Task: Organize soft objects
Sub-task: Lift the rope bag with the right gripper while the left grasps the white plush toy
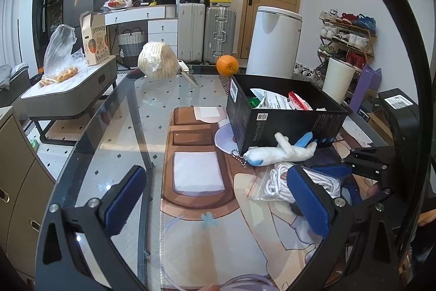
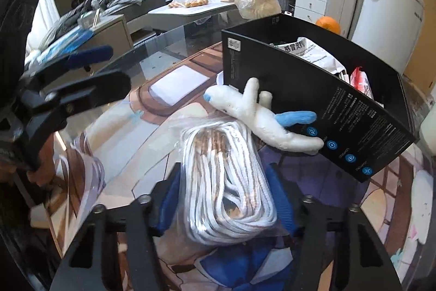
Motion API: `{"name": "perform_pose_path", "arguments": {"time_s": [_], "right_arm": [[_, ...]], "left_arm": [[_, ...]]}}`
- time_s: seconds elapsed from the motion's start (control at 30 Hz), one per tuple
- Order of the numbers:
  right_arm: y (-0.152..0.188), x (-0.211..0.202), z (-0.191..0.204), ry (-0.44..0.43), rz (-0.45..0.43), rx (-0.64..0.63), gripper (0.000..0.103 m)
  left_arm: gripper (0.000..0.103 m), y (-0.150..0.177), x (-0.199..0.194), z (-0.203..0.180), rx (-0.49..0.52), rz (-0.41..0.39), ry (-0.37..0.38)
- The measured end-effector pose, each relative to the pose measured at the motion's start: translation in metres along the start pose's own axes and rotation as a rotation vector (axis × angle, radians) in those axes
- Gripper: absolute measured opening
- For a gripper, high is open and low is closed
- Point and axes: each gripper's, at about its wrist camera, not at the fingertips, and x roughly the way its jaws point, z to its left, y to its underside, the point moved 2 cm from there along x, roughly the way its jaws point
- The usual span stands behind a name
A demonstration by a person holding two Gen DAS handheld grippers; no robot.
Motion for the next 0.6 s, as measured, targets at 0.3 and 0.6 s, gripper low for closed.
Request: {"name": "perform_pose_path", "arguments": {"time_s": [0.3, 0.6], "right_arm": [[0.027, -0.029, 0.001, -0.018, -0.013, -0.012, 0.046], [0.049, -0.086, -0.016, 0.026, -0.120, 0.080, 0.046]], "left_arm": [[0.103, 0.000, 0.004, -0.003, 0.016, 0.017, 0.005], [0.103, -0.001, 0.024, -0.024, 0.086, 0.115, 0.031]]}}
